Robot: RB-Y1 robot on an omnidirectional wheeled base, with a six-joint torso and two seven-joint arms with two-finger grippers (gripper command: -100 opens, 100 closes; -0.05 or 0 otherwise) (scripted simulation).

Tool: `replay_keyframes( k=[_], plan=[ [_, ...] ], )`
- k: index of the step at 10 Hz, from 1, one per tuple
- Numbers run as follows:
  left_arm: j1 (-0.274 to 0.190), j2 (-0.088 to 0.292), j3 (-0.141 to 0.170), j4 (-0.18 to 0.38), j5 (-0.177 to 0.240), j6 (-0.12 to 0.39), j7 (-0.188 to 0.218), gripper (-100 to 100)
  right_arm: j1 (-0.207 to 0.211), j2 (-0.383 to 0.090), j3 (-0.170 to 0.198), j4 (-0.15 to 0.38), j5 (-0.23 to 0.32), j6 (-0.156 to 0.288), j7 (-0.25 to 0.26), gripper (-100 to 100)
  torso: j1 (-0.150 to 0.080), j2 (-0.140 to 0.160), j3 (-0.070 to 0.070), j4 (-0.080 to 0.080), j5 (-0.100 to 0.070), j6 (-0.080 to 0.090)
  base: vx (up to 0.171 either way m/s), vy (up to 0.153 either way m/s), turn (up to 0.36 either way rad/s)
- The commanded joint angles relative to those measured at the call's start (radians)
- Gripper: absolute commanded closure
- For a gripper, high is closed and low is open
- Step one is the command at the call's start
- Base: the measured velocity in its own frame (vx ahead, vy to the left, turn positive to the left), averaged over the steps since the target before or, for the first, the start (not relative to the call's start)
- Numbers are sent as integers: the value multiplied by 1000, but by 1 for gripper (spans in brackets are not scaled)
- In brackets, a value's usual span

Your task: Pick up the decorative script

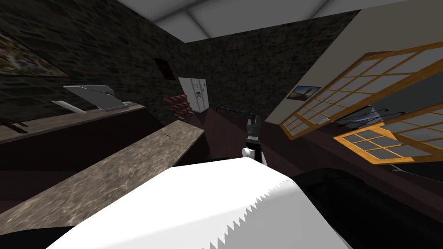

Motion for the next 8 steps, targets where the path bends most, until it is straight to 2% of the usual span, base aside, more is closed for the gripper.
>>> replay_keyframes(
  k=[1,2,3,5,6,7,8],
  plan=[
    [0,0,0,0,0,0,0,0,0,0,0,0,0,0,0,0,0,0,0,0,0,0,4,18,0],
    [20,15,6,-50,30,42,2,-100,0,0,0,0,0,0,0,0,-5,1,1,0,-1,0,-72,8,-201],
    [40,30,13,-79,59,69,5,-100,0,0,0,0,0,0,0,0,-7,5,3,1,-2,1,-164,3,-355],
    [40,30,13,-100,59,84,5,-100,0,0,0,0,0,0,0,0,-7,11,6,3,-2,-1,-107,13,-18],
    [60,45,19,-133,89,126,8,-100,0,0,0,0,0,0,0,0,-7,8,5,2,-2,-1,-87,-5,-220],
    [60,45,19,-150,89,126,8,-100,-1,0,0,0,0,0,0,0,-8,8,4,2,-2,1,-88,4,-113],
    [80,61,25,-177,118,164,10,-100,0,0,0,0,0,0,0,0,-8,7,4,2,-2,-1,-128,-5,-178]
  ],
)
